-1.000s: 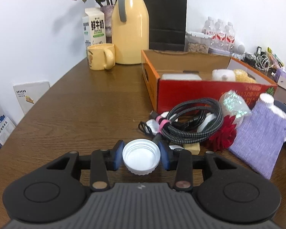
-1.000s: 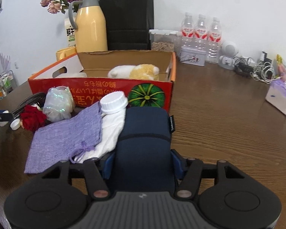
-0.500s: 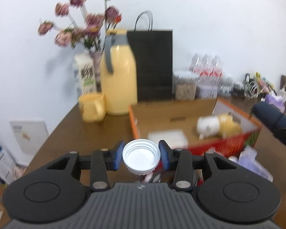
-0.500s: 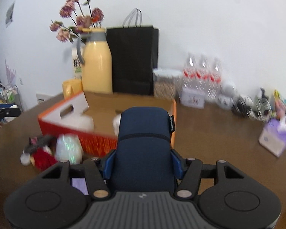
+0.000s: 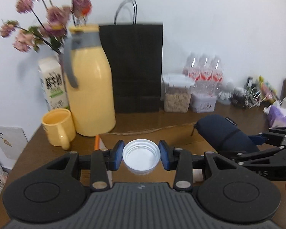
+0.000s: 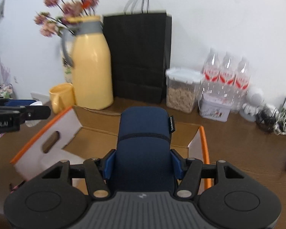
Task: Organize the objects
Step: 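Place the glasses case and the bottle cap into the box, then release both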
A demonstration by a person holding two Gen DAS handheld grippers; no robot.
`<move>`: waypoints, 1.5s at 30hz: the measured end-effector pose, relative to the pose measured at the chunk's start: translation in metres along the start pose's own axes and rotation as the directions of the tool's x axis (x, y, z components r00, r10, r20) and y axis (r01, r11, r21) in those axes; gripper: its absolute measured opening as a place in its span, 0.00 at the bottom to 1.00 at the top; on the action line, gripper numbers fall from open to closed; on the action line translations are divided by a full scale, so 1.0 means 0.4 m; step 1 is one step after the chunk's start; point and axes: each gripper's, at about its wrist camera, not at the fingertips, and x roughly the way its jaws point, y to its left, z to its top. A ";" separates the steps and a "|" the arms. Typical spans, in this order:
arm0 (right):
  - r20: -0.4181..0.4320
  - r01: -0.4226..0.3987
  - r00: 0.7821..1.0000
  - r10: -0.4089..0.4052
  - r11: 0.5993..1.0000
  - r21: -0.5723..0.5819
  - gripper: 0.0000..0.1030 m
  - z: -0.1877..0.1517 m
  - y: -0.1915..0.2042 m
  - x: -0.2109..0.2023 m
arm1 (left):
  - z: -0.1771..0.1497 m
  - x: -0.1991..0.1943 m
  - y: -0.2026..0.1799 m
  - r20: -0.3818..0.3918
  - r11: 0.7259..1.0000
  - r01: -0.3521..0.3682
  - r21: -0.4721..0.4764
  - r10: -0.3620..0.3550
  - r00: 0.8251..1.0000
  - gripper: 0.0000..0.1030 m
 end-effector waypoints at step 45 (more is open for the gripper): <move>0.111 0.010 0.994 -0.005 0.999 -0.045 1.00 -0.179 0.064 -0.269 | -0.147 -0.245 0.035 0.095 0.996 -0.085 0.000 0.085 0.992 1.00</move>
